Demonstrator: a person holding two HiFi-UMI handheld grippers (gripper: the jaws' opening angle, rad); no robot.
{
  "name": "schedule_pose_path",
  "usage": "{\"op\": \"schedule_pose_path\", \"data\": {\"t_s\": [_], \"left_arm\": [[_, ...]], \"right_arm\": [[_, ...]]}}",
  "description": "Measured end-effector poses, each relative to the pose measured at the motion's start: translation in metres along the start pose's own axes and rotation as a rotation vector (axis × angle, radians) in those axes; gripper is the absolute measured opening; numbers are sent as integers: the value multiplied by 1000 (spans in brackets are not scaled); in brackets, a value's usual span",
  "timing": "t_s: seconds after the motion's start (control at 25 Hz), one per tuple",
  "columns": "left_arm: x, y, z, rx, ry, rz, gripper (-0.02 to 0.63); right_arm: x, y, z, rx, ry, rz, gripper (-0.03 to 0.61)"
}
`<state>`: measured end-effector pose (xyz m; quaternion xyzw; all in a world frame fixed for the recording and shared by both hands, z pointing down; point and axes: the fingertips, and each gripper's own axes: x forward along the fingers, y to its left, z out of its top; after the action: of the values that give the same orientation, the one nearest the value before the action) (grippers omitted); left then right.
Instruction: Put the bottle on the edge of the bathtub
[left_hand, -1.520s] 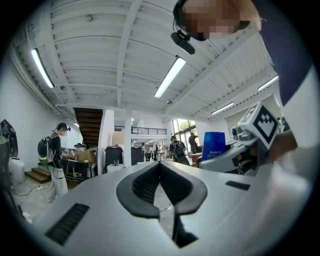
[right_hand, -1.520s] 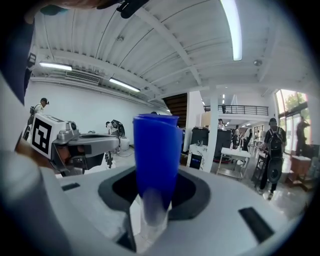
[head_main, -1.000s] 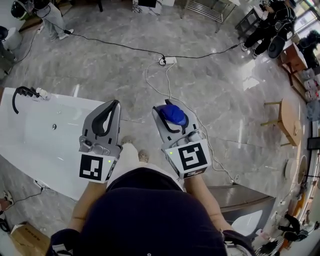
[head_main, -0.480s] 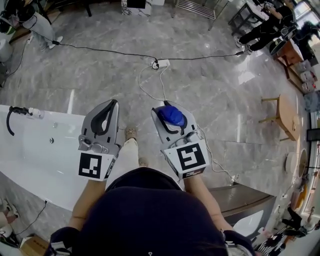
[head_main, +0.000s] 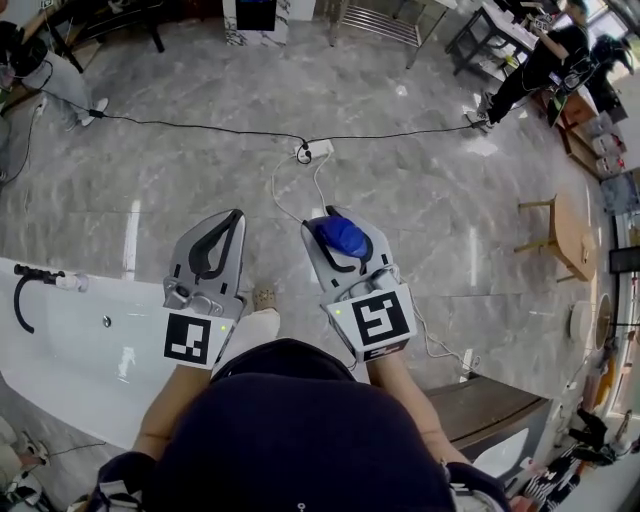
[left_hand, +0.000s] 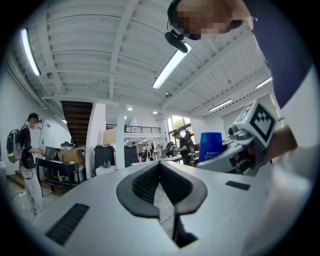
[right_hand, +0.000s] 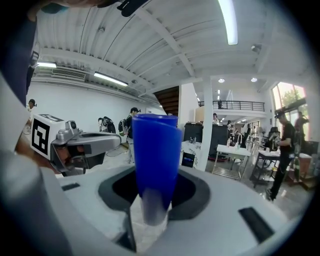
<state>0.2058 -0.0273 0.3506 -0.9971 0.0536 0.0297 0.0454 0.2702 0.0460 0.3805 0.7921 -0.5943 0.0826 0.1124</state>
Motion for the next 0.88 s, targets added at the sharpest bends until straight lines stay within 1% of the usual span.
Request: {"op": "schedule_pose_path", "data": {"t_s": [0.24,0.36,0.52,0.68,0.88], "left_arm": [[40,43,-11,-2,4,-57,3],[52,58,-13,-2,8,-52,3],[59,83,-17,-7,13,-11,3],[60,104,-18,-8,23,36,3],[58,125,-12,-11,1,128,3]], "right_arm": [[56,-15,13,11,5,-33,146],[74,-20,15,8,12,-27,146],[99,-18,18,-2,27,6,146],[123,-15,28,-9,21,49,146],[140,-12,41,-55,7,118,146]]}}
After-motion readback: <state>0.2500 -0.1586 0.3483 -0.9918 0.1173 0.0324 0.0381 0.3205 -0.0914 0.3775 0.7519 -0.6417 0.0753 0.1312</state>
